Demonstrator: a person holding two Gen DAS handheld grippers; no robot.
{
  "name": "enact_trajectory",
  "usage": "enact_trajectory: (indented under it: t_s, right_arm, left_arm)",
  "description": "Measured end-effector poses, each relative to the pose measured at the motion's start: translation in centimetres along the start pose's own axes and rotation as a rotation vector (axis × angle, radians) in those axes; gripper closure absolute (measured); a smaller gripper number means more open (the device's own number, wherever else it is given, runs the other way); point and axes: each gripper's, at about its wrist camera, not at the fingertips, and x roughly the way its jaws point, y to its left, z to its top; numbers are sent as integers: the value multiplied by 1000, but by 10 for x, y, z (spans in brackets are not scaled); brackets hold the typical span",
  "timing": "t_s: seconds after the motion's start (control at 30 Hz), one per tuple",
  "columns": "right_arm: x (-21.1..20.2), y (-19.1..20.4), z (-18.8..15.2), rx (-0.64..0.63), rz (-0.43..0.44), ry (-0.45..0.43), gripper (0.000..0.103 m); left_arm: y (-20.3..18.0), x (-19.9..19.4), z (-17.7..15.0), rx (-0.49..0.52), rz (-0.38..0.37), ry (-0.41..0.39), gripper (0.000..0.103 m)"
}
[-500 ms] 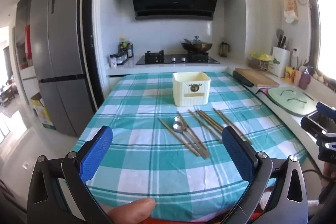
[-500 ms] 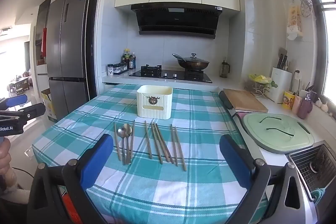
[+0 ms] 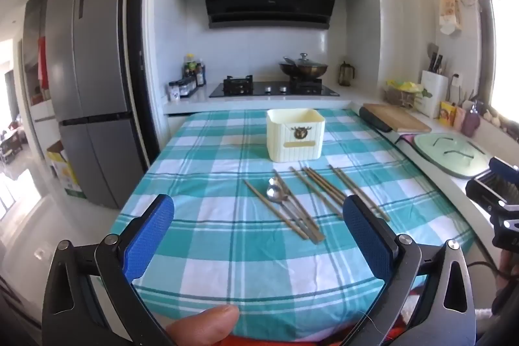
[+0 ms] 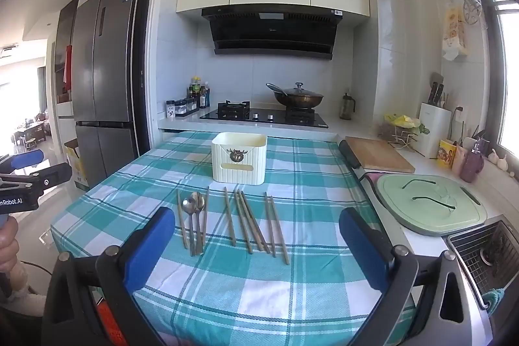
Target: Organize utensils
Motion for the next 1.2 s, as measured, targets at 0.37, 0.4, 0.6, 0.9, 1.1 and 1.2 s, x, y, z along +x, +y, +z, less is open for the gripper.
enact_trajectory:
  t_s: [0.37, 0.4, 0.6, 0.9, 1.1, 1.2]
  right_arm:
    - [-1, -2, -1, 5, 0, -4, 0]
    - [-1, -2, -1, 5, 1, -4, 0]
    - [-1, 0, -4, 4, -1, -4, 0]
    - [-1, 0, -5, 6, -1, -7, 0]
    - [-1, -1, -4, 6, -1, -8, 0]
    - [-1, -1, -4, 7, 0, -8, 0]
  left_arm:
    - [2, 5, -3, -4, -4, -1, 0]
    - [2, 5, -3, -4, -3, 0, 0]
    - [2, 5, -4, -3, -3, -3, 0]
    - [2, 6, -3, -2, -3, -3, 0]
    - [3, 6, -2, -2, -3, -4, 0]
    - [2, 5, -2, -2, -3, -4, 0]
